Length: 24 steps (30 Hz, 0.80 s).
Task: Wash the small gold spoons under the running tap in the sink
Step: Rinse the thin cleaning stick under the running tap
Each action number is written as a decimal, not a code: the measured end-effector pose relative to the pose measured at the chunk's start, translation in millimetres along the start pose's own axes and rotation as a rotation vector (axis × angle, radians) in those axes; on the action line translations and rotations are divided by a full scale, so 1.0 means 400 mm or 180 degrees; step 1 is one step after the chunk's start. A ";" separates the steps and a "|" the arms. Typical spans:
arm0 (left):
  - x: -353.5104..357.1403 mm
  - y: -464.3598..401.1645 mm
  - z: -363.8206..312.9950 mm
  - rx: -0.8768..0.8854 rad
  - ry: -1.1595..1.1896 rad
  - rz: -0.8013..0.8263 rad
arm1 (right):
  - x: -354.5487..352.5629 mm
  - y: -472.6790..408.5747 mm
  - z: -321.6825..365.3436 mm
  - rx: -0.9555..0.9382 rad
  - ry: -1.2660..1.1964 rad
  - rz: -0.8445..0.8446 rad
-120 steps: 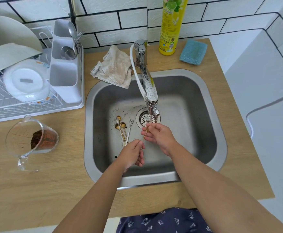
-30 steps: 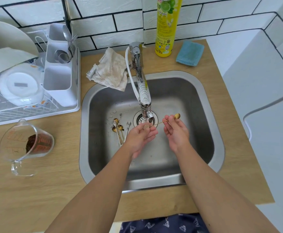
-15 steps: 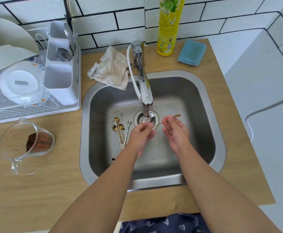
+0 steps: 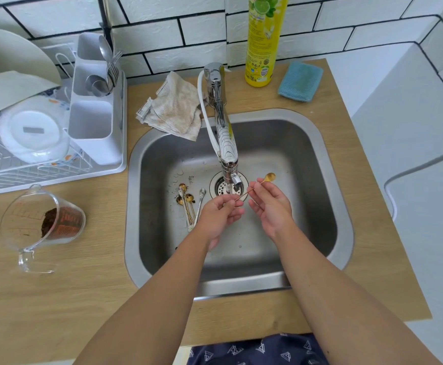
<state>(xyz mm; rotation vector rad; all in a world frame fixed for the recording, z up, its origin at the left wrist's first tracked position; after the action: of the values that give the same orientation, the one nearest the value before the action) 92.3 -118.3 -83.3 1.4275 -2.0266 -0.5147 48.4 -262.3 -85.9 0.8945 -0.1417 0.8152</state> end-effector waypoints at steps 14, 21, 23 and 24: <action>-0.019 -0.011 -0.071 0.0758 -0.2185 -0.0271 | 0.032 -0.002 -0.030 -0.0089 0.0808 0.0229; -0.077 0.044 -0.021 0.0334 -0.2073 -0.0153 | 0.027 -0.014 -0.049 0.0117 0.0842 0.0222; -0.088 0.065 0.006 0.0199 -0.1931 -0.0097 | 0.041 -0.009 -0.063 0.0136 0.1108 0.0385; -0.092 0.074 0.018 0.0153 -0.1876 -0.0067 | 0.050 -0.006 -0.073 0.0151 0.1299 0.0517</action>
<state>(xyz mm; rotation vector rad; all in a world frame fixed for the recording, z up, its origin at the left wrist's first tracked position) 75.5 -74.0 -79.7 1.4404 -2.4856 -0.9945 57.8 -230.1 -97.4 0.7505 0.1652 1.1400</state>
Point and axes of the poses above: each hand's wrist, its own y-axis away from the middle knuckle, its own x-axis out of the palm, z = x × y, the point moved 8 cm from there along -y, towards the middle knuckle, and after that the axes turned 1 degree about y, right-handed, at the moved point
